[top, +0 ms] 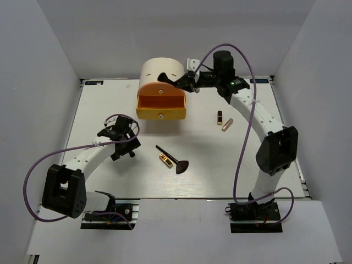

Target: Organize the makeup

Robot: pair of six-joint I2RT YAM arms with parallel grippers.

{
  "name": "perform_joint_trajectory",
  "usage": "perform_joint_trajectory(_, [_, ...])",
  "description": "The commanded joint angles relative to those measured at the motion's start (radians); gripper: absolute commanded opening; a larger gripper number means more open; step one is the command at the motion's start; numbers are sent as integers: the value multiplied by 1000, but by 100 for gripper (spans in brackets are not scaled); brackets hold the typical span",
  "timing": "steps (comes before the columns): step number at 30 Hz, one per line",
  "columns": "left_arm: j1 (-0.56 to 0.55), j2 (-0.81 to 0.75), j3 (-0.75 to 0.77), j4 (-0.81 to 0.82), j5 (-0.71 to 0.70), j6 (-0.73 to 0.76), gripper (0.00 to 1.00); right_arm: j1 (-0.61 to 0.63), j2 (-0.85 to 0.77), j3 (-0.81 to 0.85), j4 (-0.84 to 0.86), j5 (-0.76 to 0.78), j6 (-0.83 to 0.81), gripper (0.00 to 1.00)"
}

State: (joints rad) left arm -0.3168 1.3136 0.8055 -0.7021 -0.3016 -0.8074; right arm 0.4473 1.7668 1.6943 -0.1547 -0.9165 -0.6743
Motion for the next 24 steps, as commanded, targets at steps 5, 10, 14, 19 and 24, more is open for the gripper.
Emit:
perform_joint_trajectory(5, [15,-10,9,18,16,4,98,79,151,212,-19,-90,-156,0])
perform_joint_trajectory(10, [25,19,15,23,7,5,98,123,180,165,6,-39,-146,0])
perform_joint_trajectory(14, [35,41,34,32,5,14,98,133,172,110,17,28,-139,0])
perform_joint_trajectory(19, [53,75,46,53,13,27,98,131,178,70,24,99,-105,9])
perform_joint_trajectory(24, [62,108,86,76,21,45,98,131,175,51,18,160,-94,41])
